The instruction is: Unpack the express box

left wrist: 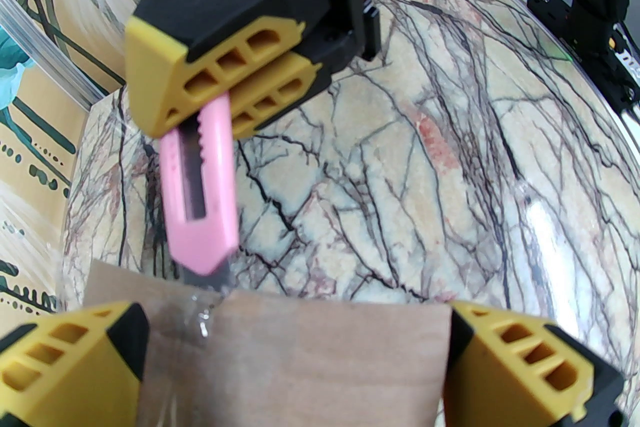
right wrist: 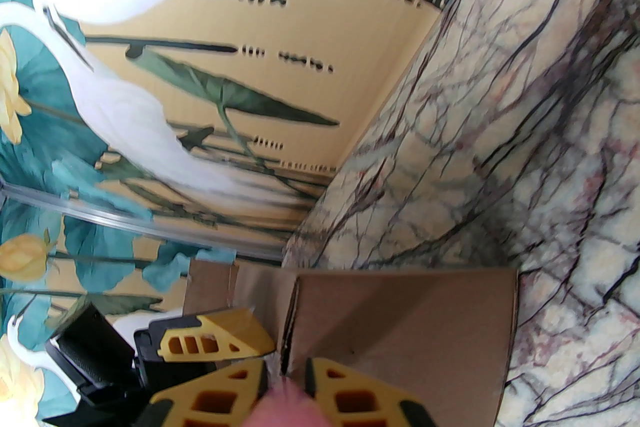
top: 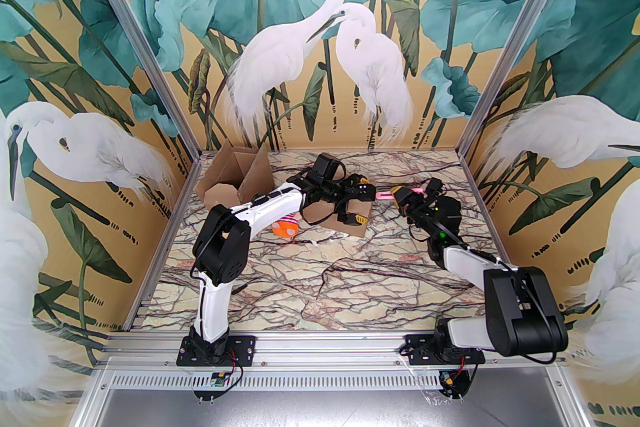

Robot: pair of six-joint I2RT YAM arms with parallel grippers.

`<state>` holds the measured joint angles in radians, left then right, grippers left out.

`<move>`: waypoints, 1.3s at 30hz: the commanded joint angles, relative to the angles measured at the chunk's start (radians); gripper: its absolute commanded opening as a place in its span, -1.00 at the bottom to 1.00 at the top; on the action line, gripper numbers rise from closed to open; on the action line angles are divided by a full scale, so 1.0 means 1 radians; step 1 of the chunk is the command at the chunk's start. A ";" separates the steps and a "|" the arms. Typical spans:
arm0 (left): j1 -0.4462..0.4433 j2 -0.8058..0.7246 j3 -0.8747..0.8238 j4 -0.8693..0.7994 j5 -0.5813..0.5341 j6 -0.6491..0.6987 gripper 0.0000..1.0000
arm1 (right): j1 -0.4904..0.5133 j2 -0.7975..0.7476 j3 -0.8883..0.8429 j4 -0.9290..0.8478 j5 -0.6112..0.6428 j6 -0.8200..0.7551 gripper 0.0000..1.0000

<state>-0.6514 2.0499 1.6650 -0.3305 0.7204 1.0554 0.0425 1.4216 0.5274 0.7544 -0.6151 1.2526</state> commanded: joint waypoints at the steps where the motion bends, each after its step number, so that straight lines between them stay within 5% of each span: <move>1: 0.029 0.009 0.035 0.027 -0.077 0.005 0.95 | 0.014 0.017 0.000 -0.045 -0.214 -0.026 -1.00; 15: 0.049 0.046 0.092 0.143 -0.136 -0.222 0.90 | 0.018 -0.025 -0.095 0.042 -0.147 0.107 -1.00; 20: 0.051 0.052 0.104 0.149 -0.158 -0.258 0.89 | 0.020 -0.087 -0.088 -0.124 -0.128 0.049 -1.00; 27: 0.041 -0.004 0.064 -0.055 -0.009 -0.045 0.95 | 0.004 -0.086 -0.023 -0.218 -0.148 -0.012 -1.00; 39: 0.038 -0.018 0.001 0.025 -0.112 0.011 0.96 | 0.002 0.008 0.073 -0.313 -0.314 -0.130 -1.00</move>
<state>-0.6403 2.0342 1.6630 -0.4068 0.7437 1.0431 0.0208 1.4151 0.6018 0.5541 -0.7471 1.1889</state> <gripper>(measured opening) 0.982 0.168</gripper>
